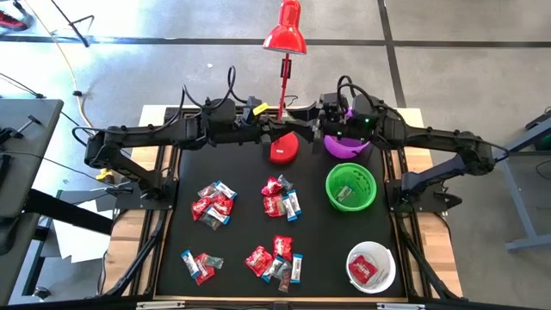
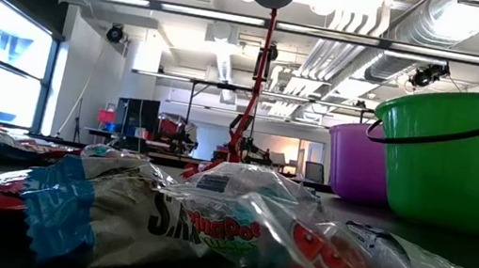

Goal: Organize candy in baskets
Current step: Put the green gummy into the violet bucket

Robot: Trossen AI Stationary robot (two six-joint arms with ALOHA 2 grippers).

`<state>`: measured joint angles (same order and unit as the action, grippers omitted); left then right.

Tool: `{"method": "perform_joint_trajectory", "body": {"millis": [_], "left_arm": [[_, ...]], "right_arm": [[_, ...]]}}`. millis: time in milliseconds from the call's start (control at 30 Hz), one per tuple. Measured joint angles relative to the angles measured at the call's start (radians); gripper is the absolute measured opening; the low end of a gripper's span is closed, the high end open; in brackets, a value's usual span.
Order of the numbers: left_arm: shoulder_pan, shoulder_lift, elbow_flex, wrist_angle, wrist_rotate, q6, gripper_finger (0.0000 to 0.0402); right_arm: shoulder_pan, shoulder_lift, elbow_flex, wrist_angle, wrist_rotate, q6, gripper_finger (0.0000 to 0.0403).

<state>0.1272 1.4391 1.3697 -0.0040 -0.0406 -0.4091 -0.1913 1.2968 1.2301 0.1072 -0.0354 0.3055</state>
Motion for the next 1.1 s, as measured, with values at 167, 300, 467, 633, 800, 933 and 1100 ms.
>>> {"method": "perform_joint_trajectory", "body": {"millis": [167,300,467,633,800,933,1100], "left_arm": [[0.000,0.000,0.000,0.000,0.006,0.004,0.0000],[0.000,0.000,0.000,0.000,0.006,0.010,0.0000],[0.000,0.000,0.000,0.000,0.005,0.014,0.0000],[0.000,0.000,0.000,-0.004,0.029,0.106,0.0002],[0.004,-0.003,0.000,-0.059,0.043,0.182,0.0028],[0.011,-0.018,0.000,-0.125,0.047,0.144,0.0056],[0.018,-0.033,0.000,-0.198,0.044,0.145,0.0085]], "right_arm": [[0.000,0.000,0.000,-0.003,-0.001,0.007,0.0165],[0.000,0.000,0.000,-0.003,-0.002,0.007,0.0108],[0.000,-0.001,0.000,-0.004,-0.002,0.007,0.0020],[0.001,-0.001,0.000,-0.006,-0.006,0.038,0.0020],[-0.002,-0.001,-0.002,-0.014,-0.006,0.042,0.0008],[-0.021,-0.003,-0.002,-0.024,0.001,0.060,0.0005],[-0.053,-0.004,-0.002,-0.093,0.018,0.074,0.0003]]}}
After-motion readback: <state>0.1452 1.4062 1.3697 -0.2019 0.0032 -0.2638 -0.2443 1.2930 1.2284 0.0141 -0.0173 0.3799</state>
